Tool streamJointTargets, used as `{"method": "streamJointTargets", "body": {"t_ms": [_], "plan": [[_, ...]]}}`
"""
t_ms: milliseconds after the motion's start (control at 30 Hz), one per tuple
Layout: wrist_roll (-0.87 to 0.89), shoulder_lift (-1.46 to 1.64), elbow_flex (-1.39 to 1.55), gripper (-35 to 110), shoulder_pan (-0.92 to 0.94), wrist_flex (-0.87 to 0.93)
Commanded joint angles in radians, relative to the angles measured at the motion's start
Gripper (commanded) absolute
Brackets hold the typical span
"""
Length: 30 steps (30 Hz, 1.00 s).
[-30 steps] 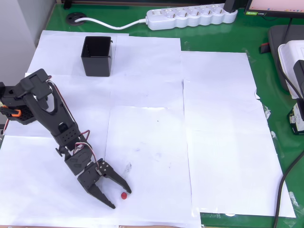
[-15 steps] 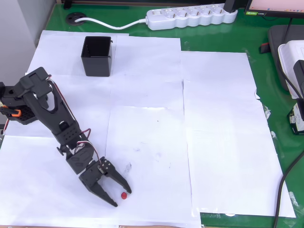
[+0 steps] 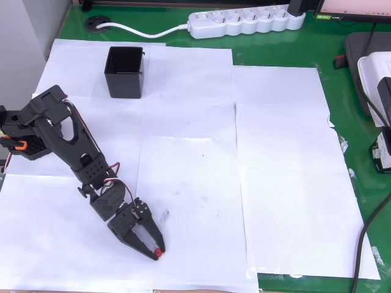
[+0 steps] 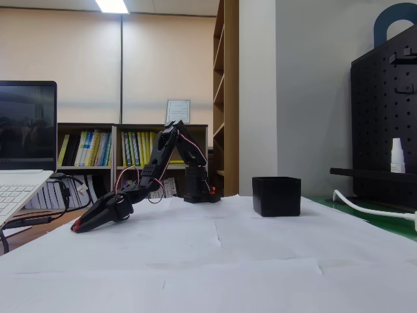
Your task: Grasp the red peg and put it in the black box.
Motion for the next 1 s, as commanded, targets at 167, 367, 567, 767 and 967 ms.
{"method": "streamJointTargets", "body": {"t_ms": [167, 367, 567, 767, 967], "plan": [[-0.025, -0.057, 0.005, 0, -0.017, 0.034], [0.026, -0.382, 0.025, 0, -0.091, 0.356], [0.140, -0.713, 0.270, 0, -0.236, 0.966], [0.264, -0.845, 0.624, 0, -0.443, 1.468], [0.322, -0.902, 0.959, 0, -0.686, 1.940]]}}
